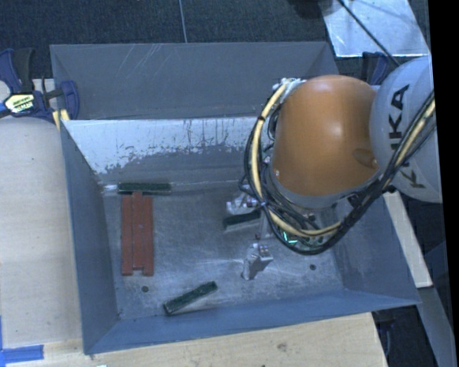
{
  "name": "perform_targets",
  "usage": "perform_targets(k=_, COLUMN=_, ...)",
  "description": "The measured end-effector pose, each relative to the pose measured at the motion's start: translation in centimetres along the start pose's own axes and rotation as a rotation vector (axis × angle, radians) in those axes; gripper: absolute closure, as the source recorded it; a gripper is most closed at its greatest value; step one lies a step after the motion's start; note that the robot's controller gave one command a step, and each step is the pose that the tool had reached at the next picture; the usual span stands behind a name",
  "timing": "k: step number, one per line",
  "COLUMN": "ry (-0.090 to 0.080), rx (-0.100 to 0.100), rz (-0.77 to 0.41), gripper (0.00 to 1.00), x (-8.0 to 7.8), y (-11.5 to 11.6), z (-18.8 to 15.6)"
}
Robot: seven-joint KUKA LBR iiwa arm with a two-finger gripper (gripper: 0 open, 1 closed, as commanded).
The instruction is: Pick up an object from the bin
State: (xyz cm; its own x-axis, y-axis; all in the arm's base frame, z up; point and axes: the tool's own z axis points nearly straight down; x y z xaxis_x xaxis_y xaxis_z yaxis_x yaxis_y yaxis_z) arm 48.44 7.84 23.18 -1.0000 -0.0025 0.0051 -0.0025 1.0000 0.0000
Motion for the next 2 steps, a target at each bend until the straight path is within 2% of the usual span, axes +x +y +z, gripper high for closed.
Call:
perform_targets(k=1, ry=-0.008, rx=-0.001, rz=0.002, gripper=0.0, x=-0.2, y=0.0, z=-0.4)
perform_targets(k=2, ry=-0.011, rx=0.0, rz=-0.11, gripper=0.0, x=-0.4, y=2.2, z=5.2)
